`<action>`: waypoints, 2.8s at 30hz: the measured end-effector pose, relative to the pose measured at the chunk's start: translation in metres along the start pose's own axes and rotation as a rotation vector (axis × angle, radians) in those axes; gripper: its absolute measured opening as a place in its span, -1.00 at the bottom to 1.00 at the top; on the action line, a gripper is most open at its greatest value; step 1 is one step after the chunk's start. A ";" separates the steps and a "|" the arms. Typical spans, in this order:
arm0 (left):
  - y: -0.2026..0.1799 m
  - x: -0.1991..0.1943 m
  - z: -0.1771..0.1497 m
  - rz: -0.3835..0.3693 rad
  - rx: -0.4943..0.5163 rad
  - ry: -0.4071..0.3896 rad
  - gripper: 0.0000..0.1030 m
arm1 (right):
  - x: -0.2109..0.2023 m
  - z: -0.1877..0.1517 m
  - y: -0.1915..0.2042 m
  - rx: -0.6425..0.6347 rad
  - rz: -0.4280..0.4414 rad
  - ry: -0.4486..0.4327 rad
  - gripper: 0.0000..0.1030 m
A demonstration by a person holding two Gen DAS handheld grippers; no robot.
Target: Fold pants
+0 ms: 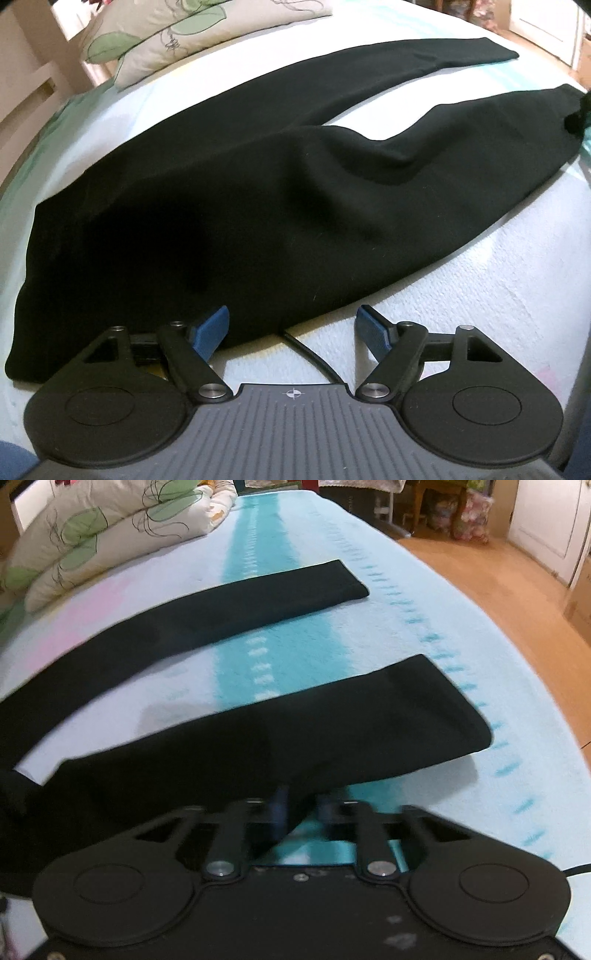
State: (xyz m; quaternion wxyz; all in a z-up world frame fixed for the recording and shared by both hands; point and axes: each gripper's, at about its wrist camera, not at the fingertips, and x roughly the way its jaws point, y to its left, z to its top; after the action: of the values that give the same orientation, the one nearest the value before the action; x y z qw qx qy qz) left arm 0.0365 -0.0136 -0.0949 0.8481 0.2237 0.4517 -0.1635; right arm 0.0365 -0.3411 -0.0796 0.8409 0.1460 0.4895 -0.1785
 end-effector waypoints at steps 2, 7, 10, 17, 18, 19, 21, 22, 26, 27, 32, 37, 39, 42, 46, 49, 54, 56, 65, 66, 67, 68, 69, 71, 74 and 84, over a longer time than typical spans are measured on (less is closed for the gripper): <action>0.003 0.000 -0.001 -0.004 0.010 -0.007 0.45 | 0.001 0.003 -0.002 0.012 -0.002 0.003 -0.83; 0.006 -0.005 -0.009 0.004 0.053 -0.028 0.44 | -0.002 0.004 -0.002 0.036 0.003 -0.008 -0.86; 0.006 -0.005 -0.010 0.014 0.077 -0.036 0.45 | -0.007 0.008 -0.005 0.073 0.022 -0.037 -0.88; 0.010 0.001 -0.007 -0.064 0.063 -0.049 -0.21 | -0.029 0.021 -0.005 0.158 0.062 -0.107 -0.89; 0.015 0.004 -0.006 -0.084 0.056 -0.051 -0.62 | -0.031 0.022 -0.004 0.157 0.059 -0.111 -0.89; 0.012 0.007 -0.002 -0.097 0.052 -0.052 -0.75 | -0.032 0.023 -0.002 0.158 0.056 -0.114 -0.89; 0.016 0.008 -0.001 -0.098 0.041 -0.055 -0.86 | -0.035 0.023 -0.001 0.159 0.046 -0.119 -0.89; 0.018 0.005 -0.001 -0.107 0.024 -0.061 -0.88 | -0.037 0.024 -0.001 0.165 0.044 -0.122 -0.89; 0.031 -0.022 0.002 -0.125 -0.014 -0.120 -0.91 | -0.050 0.024 -0.002 0.185 0.047 -0.135 -0.89; 0.033 -0.030 0.002 -0.119 -0.007 -0.142 -0.91 | -0.054 0.025 -0.001 0.183 0.044 -0.141 -0.89; 0.041 -0.077 -0.002 -0.098 0.044 -0.229 -0.91 | -0.083 0.017 -0.003 0.191 0.044 -0.176 -0.89; 0.046 -0.087 -0.018 -0.116 0.084 -0.205 -0.91 | -0.099 0.003 -0.002 0.195 0.049 -0.151 -0.89; 0.049 -0.082 -0.024 -0.135 0.072 -0.183 -0.91 | -0.095 -0.002 -0.001 0.190 0.036 -0.124 -0.88; 0.056 -0.083 -0.017 -0.153 0.053 -0.180 -0.91 | -0.086 -0.002 0.003 0.184 0.017 -0.081 -0.88; 0.070 -0.077 0.012 -0.188 0.014 -0.182 -0.91 | -0.078 0.016 0.006 0.179 0.008 -0.085 -0.88; 0.083 -0.065 0.038 -0.213 -0.033 -0.162 -0.91 | -0.069 0.039 0.012 0.180 0.021 -0.098 -0.88; 0.098 -0.035 0.079 -0.209 -0.073 -0.126 -0.91 | -0.042 0.074 0.025 0.168 0.015 -0.093 -0.88; 0.103 -0.024 0.092 -0.200 -0.077 -0.115 -0.91 | -0.027 0.087 0.028 0.174 0.012 -0.083 -0.88; 0.124 0.021 0.129 -0.144 -0.103 -0.088 -0.91 | 0.029 0.137 0.049 0.195 -0.006 -0.083 -0.88; 0.127 0.026 0.134 -0.139 -0.107 -0.084 -0.91 | 0.033 0.142 0.051 0.194 -0.010 -0.083 -0.88; 0.129 0.031 0.138 -0.135 -0.109 -0.080 -0.91 | 0.040 0.147 0.053 0.194 -0.018 -0.085 -0.88; 0.131 0.036 0.142 -0.129 -0.109 -0.075 -0.91 | 0.045 0.150 0.055 0.193 -0.019 -0.084 -0.88; 0.133 0.041 0.145 -0.122 -0.108 -0.072 -0.91 | 0.051 0.155 0.056 0.193 -0.017 -0.083 -0.88; 0.136 0.049 0.149 -0.110 -0.108 -0.066 -0.91 | 0.062 0.162 0.059 0.185 -0.027 -0.088 -0.88; 0.143 0.063 0.157 -0.103 -0.122 -0.052 -0.91 | 0.077 0.171 0.061 0.180 -0.041 -0.087 -0.88; 0.142 0.095 0.153 -0.095 -0.052 0.001 -0.91 | 0.068 0.160 -0.001 0.335 -0.030 -0.189 -0.37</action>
State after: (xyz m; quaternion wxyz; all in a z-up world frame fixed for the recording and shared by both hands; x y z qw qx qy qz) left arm 0.2619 0.0183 -0.0665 0.8447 0.1799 0.4664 -0.1915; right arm 0.1905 -0.4196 -0.0629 0.8443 0.2593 0.3740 -0.2828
